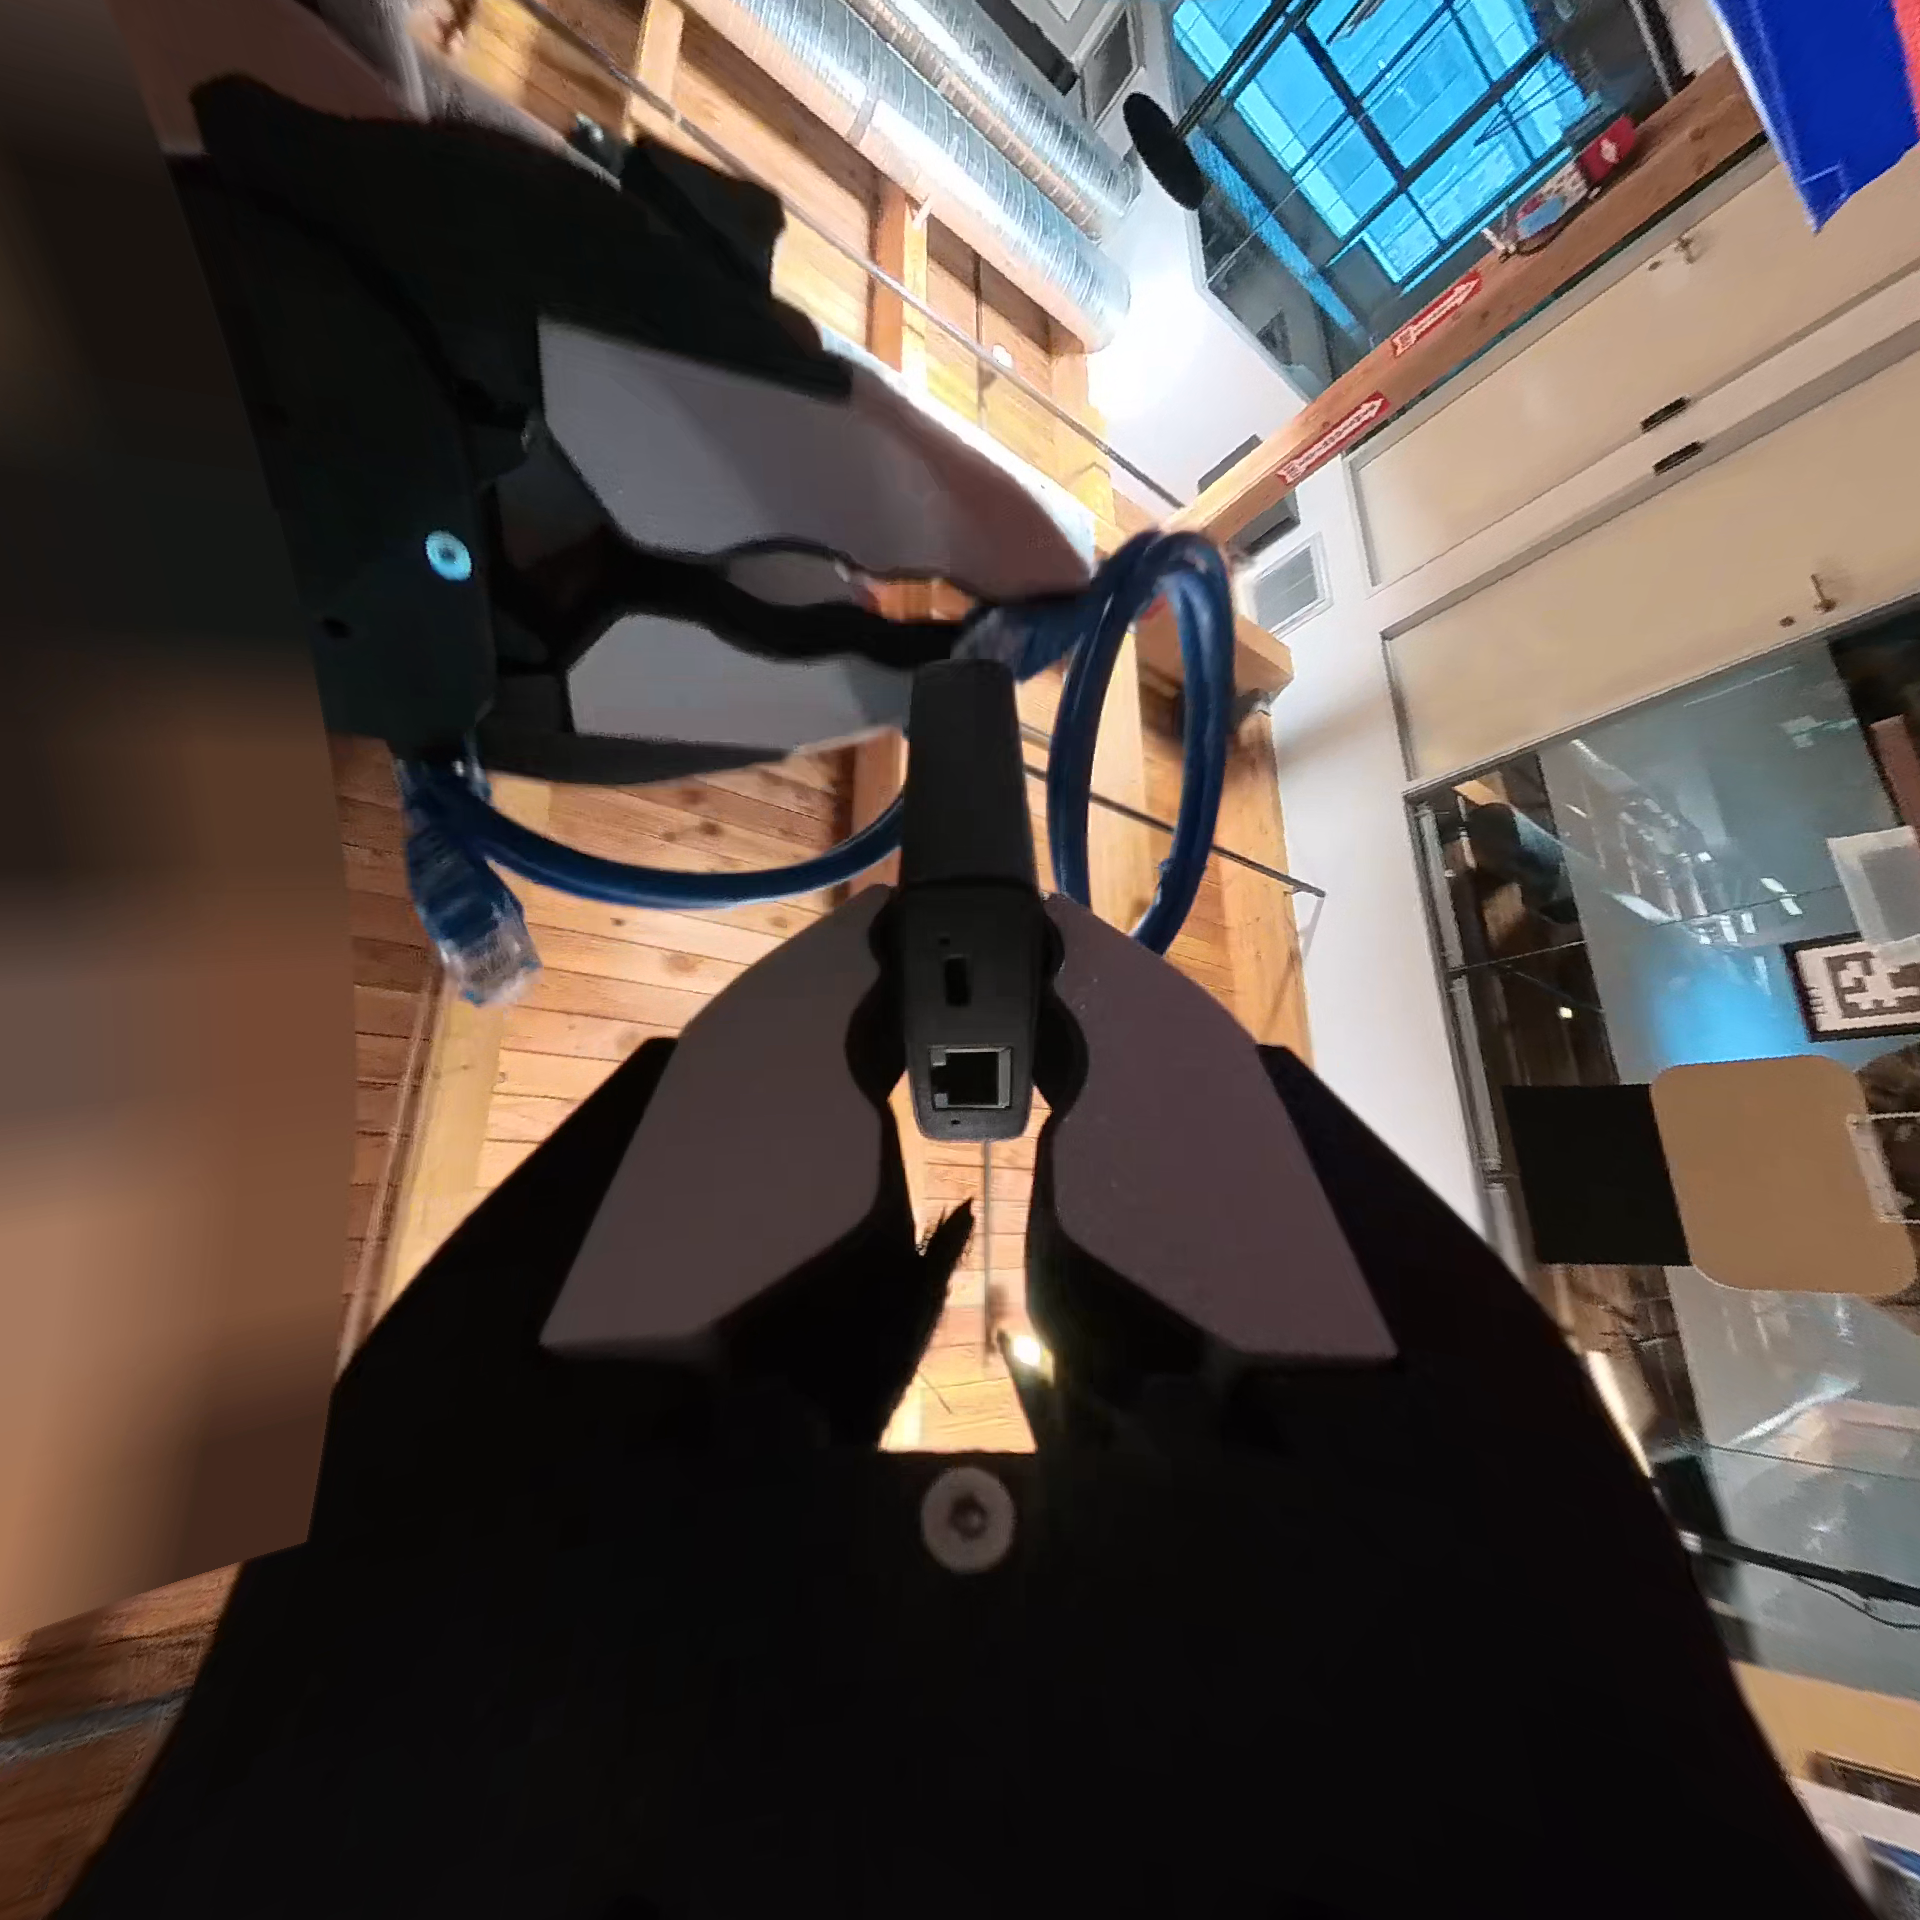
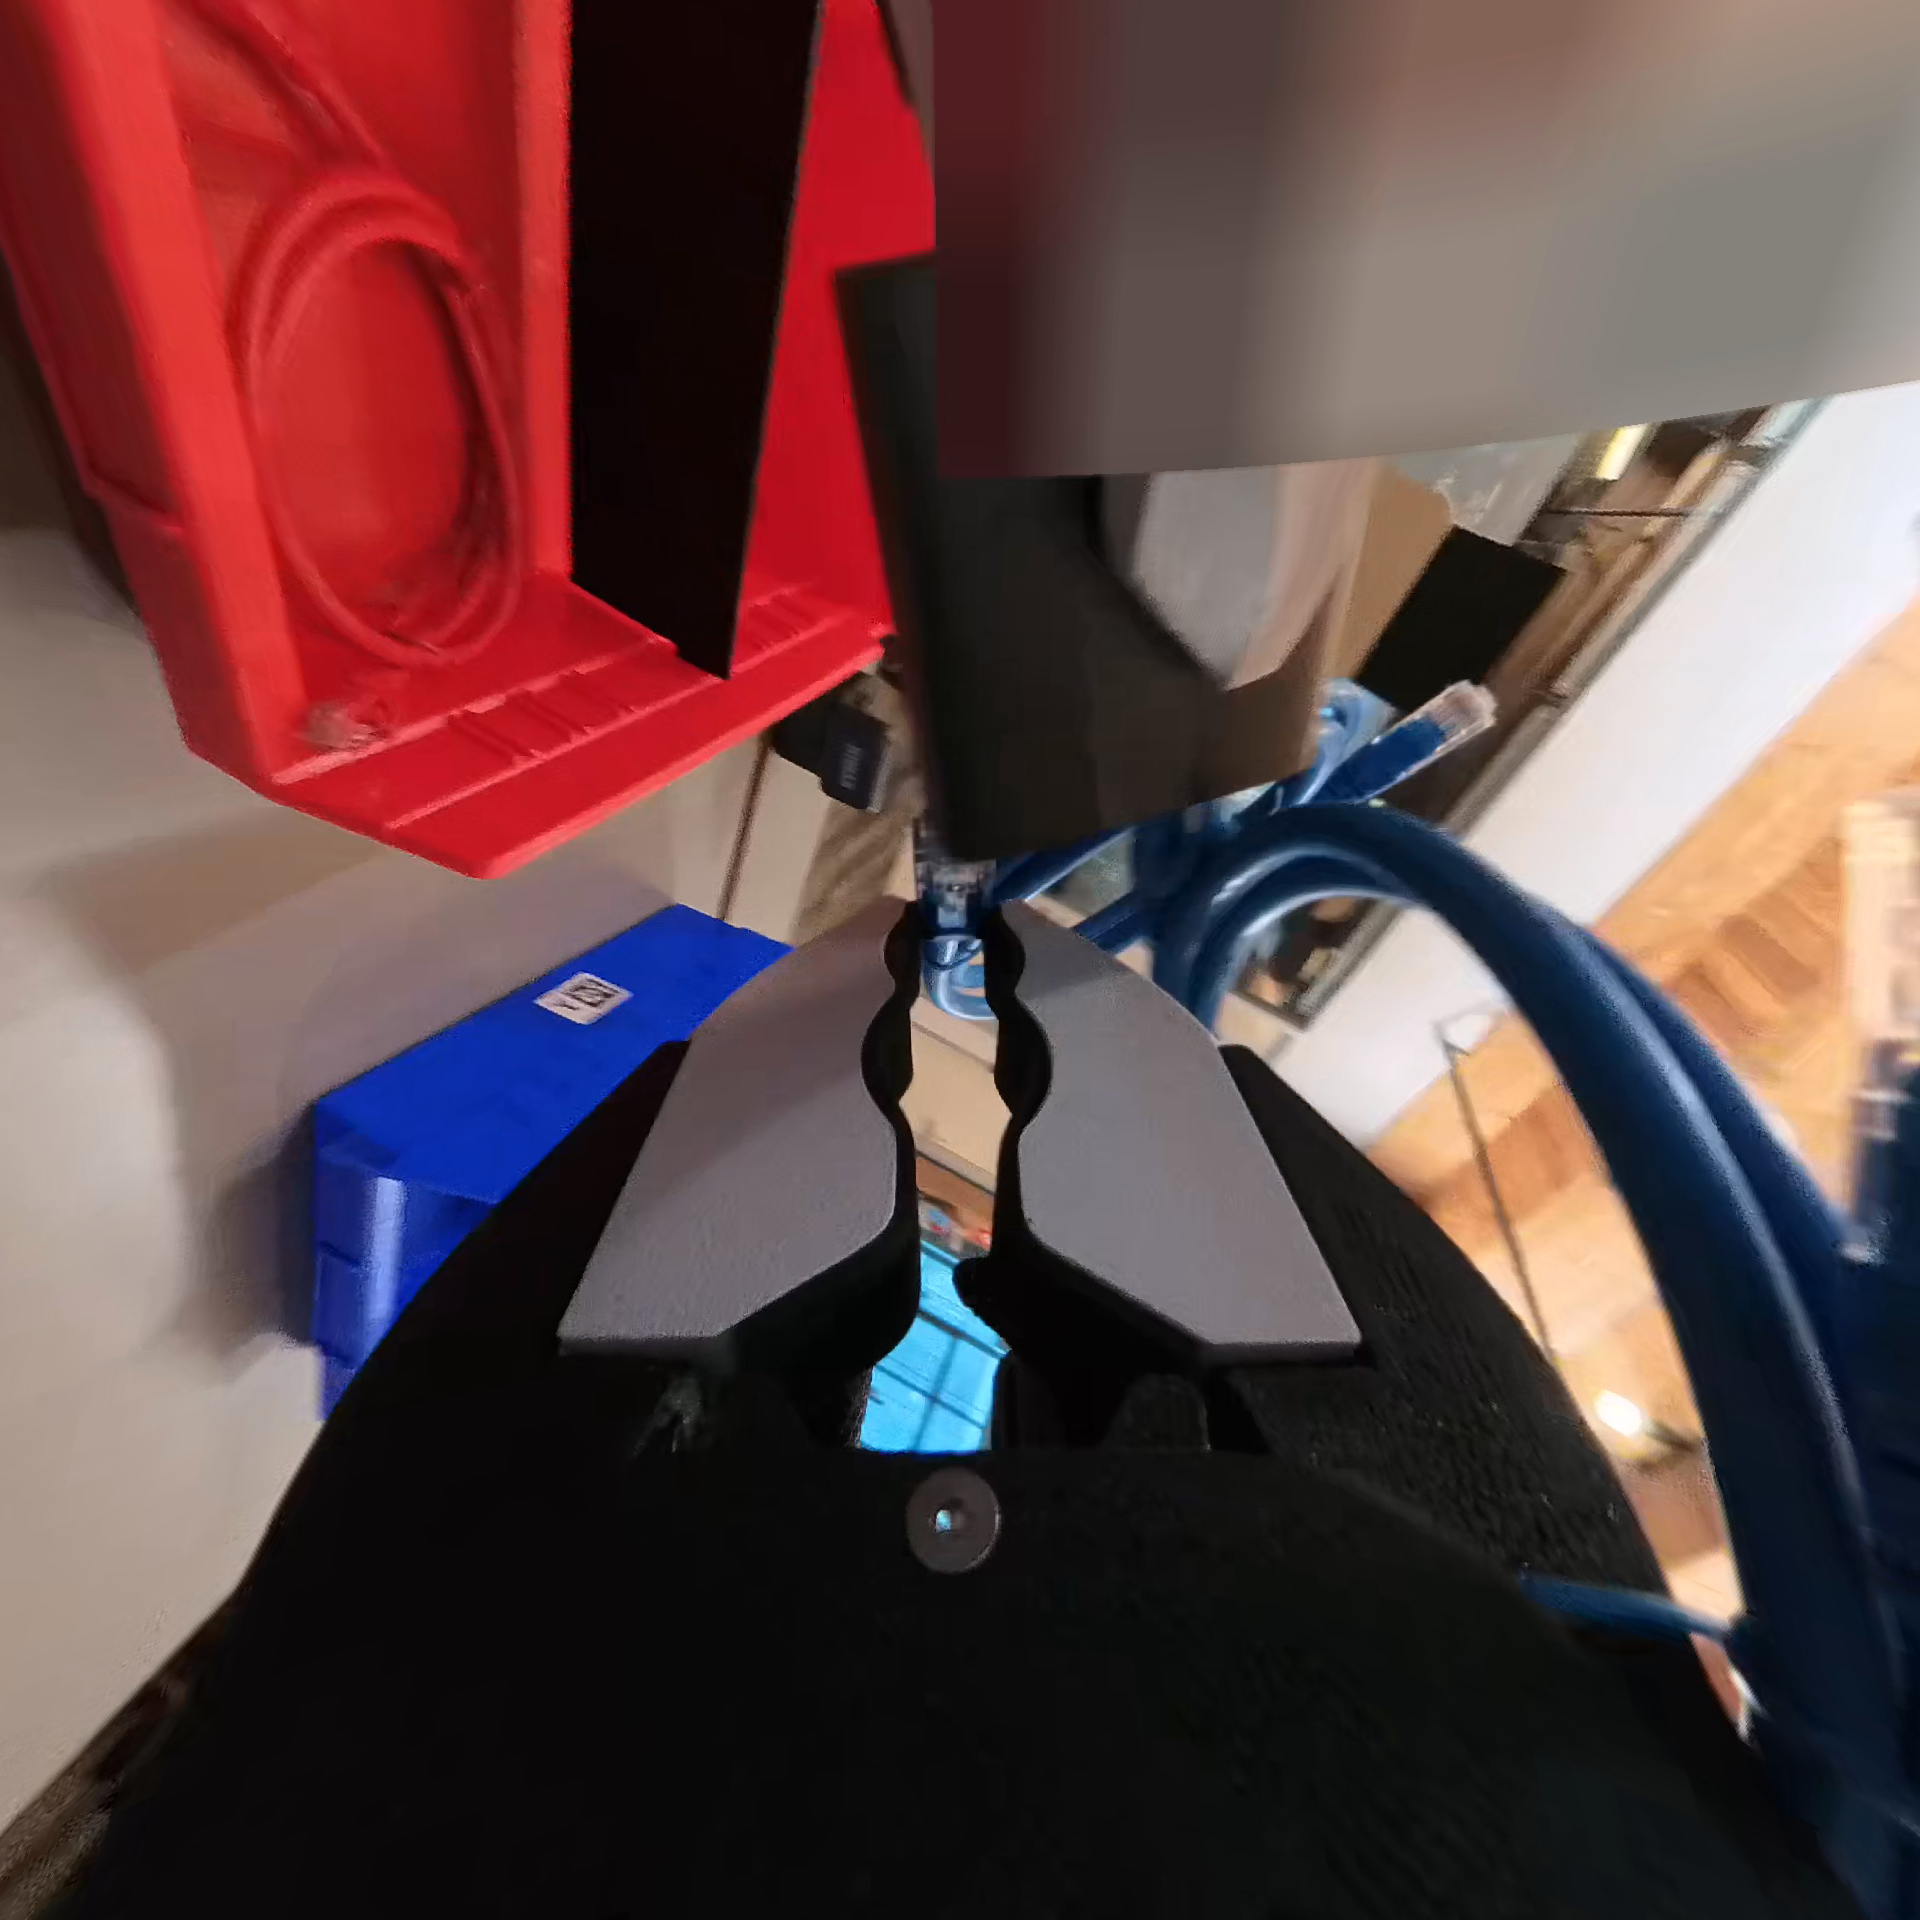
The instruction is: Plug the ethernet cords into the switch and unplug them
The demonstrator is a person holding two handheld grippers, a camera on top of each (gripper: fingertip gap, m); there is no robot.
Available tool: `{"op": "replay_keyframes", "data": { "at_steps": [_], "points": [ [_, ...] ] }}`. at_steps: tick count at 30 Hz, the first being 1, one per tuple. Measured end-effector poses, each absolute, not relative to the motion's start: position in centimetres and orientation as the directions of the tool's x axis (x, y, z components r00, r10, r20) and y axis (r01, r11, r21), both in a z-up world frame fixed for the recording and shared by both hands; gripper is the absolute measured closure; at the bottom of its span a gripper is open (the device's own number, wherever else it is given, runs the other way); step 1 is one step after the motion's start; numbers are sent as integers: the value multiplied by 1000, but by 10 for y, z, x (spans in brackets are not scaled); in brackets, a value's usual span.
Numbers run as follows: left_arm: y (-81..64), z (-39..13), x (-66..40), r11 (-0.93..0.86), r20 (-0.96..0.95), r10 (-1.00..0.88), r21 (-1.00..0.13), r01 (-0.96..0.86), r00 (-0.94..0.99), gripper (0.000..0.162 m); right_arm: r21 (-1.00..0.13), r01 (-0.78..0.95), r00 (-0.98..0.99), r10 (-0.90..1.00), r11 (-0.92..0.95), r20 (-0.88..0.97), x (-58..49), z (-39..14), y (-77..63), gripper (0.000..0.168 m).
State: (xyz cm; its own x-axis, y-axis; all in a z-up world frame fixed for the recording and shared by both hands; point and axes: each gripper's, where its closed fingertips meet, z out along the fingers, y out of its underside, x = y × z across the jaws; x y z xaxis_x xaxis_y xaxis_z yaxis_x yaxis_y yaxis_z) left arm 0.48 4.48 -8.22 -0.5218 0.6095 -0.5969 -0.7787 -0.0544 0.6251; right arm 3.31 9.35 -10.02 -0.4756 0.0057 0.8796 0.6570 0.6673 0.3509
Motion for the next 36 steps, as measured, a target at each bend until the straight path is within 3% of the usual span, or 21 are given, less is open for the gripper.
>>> {"op": "replay_keyframes", "data": {
  "at_steps": [4, 11, 15, 17, 20, 26, 36],
  "points": [
    [53, -88, -8, 57, -719, 564, 525, -849, -407, 142, 311, 680, -504, 115, 664, 856, 50, -123, 117, 159],
    [70, -93, -48, 135, -856, 451, 346, -928, -254, 142, 67, 822, -441, 557, 566, 704, 115, -190, 148, 159],
    [71, -83, -66, 139, -903, 404, 217, -966, -145, 142, 33, 866, -429, 708, 498, 561, 151, -211, 136, 158],
    [70, -79, -69, 151, -914, 395, 169, -974, -98, 142, 77, 873, -460, 760, 482, 459, 168, -226, 126, 158],
    [68, -75, -69, 147, -919, 382, 162, -976, -95, 142, 168, 855, -518, 792, 491, 325, 186, -255, 116, 158],
    [67, -74, -62, 143, -924, 361, 188, -972, -126, 142, 223, 822, -562, 810, 524, 168, 189, -292, 118, 158],
    [57, -66, -55, 163, -933, 345, 172, -971, -108, 142, 64, 861, -508, 858, 505, 73, 176, -323, 107, 157]
  ]
}}
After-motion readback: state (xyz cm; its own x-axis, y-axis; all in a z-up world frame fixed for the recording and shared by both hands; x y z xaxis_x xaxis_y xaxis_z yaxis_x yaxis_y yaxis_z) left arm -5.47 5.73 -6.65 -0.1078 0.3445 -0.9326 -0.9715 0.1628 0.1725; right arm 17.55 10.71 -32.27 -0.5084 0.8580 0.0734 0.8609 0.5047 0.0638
